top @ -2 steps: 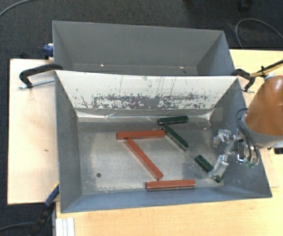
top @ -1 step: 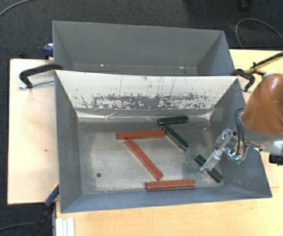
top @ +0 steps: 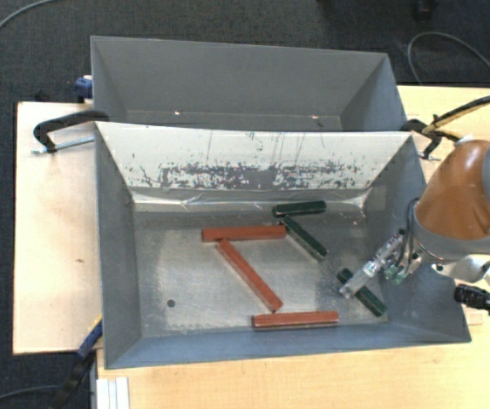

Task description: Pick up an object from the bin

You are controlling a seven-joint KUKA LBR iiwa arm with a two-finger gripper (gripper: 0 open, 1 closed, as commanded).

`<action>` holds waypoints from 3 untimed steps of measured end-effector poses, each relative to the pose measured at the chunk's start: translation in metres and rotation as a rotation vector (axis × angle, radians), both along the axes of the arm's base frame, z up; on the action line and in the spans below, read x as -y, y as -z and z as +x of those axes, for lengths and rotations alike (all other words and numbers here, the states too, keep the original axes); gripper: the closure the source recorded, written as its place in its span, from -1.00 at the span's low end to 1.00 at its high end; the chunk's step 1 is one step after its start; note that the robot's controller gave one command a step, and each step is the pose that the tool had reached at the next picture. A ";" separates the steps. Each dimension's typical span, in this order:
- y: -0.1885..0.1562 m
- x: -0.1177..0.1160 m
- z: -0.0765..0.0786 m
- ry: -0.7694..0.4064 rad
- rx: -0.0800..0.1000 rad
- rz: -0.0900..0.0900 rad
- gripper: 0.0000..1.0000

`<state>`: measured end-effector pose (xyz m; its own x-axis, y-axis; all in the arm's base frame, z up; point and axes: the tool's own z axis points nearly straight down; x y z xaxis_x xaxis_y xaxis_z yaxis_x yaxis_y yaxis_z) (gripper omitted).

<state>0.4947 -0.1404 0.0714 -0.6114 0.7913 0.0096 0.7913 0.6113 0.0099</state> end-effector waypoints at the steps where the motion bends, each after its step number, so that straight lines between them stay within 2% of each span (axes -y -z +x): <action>1: 0.001 -0.009 -0.004 -0.100 -0.001 -0.013 -1.00; 2: 0.001 -0.009 -0.004 -0.100 -0.001 -0.014 1.00; 3: -0.023 -0.009 -0.002 -0.102 0.004 -0.015 1.00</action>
Offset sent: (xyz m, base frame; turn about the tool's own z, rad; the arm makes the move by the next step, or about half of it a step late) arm -0.0042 0.0088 -0.0014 -0.0991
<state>0.4926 -0.1312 0.0945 -0.6886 0.7251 -0.0046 0.7251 0.6886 0.0035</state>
